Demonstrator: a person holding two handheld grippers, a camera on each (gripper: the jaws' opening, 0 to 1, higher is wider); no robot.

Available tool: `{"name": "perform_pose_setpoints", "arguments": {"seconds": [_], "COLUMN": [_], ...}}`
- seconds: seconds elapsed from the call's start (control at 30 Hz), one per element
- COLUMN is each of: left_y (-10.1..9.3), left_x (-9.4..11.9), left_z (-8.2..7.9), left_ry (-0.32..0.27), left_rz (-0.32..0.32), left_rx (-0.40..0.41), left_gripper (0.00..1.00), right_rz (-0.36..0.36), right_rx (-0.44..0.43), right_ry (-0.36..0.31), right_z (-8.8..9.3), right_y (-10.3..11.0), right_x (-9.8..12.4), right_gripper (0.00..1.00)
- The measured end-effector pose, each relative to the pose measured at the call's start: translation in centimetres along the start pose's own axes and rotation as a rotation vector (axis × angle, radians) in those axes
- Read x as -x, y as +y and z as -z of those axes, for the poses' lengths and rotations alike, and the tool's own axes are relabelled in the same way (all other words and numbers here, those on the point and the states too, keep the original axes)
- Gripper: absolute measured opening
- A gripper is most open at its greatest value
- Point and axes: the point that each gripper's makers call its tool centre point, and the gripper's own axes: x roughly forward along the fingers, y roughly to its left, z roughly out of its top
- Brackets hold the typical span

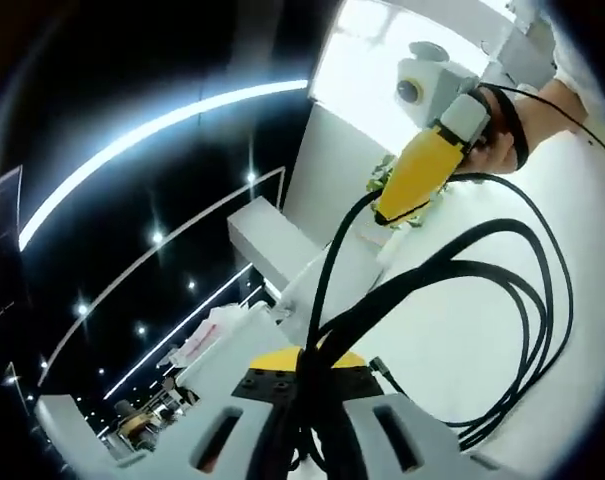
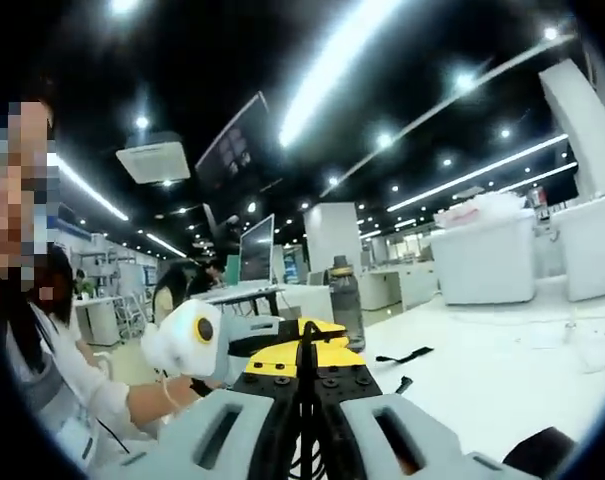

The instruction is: Coil the Type-C to USB data cable on the desktop and secure it with Velcro straps.

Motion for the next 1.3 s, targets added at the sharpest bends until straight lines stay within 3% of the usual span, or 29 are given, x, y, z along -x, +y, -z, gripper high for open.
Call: {"name": "perform_pose_setpoints", "arguments": {"seconds": [0.07, 0.13, 0.2, 0.27, 0.37, 0.53, 0.63, 0.83, 0.9, 0.93, 1.03, 1.1, 1.23, 1.3], "left_y": [0.0, 0.2, 0.6, 0.9, 1.3, 1.2, 1.3, 0.9, 0.6, 0.5, 0.1, -0.1, -0.7, -1.0], "left_x": [0.1, 0.5, 0.9, 1.2, 1.4, 1.5, 1.5, 1.6, 1.6, 1.6, 1.9, 2.1, 1.9, 1.7], "left_z": [-0.2, -0.4, -0.8, -1.4, -2.5, -3.4, -3.5, -4.1, -4.3, -4.4, -4.1, -3.5, -2.5, -2.2], "left_ry": [0.004, 0.002, -0.006, -0.024, -0.044, -0.059, -0.058, -0.082, -0.085, -0.085, -0.073, -0.059, -0.045, -0.054], "left_rz": [0.004, 0.004, 0.001, 0.001, 0.002, 0.01, 0.009, 0.031, 0.042, 0.051, 0.081, 0.102, 0.109, 0.111], "left_rx": [-0.025, -0.032, -0.044, -0.048, -0.054, -0.065, -0.075, -0.042, -0.034, -0.018, 0.096, 0.169, 0.236, 0.332], "left_gripper": [0.04, 0.04, 0.04, 0.04, 0.04, 0.04, 0.04, 0.04, 0.04, 0.04, 0.04, 0.04, 0.04, 0.04], "right_rz": [0.029, 0.092, 0.14, 0.208, 0.228, 0.157, 0.173, 0.172, 0.159, 0.155, 0.129, 0.102, 0.057, 0.041], "right_rx": [-0.052, -0.101, -0.073, -0.092, -0.215, -0.368, -0.388, -0.412, -0.389, -0.374, -0.274, -0.208, -0.153, -0.109], "right_ry": [-0.083, -0.184, -0.186, -0.105, 0.042, 0.197, 0.218, 0.223, 0.229, 0.232, 0.192, 0.12, -0.028, -0.093], "right_z": [-1.8, -4.2, -4.3, -2.0, 3.3, 10.1, 11.3, 12.3, 12.6, 12.8, 11.1, 8.4, 2.7, 0.4], "right_y": [-1.0, -3.6, -5.4, -7.9, -10.0, -8.9, -9.4, -9.6, -9.4, -9.5, -9.8, -9.0, -7.1, -5.6], "right_x": [0.5, 1.6, 2.0, 1.7, 0.1, -2.5, -3.3, -5.7, -6.8, -7.2, -8.0, -7.9, -7.5, -6.8], "right_gripper": [0.06, 0.09, 0.09, 0.11, 0.2, 0.27, 0.33, 0.28, 0.23, 0.08, 0.03, 0.03, 0.02, 0.02]}}
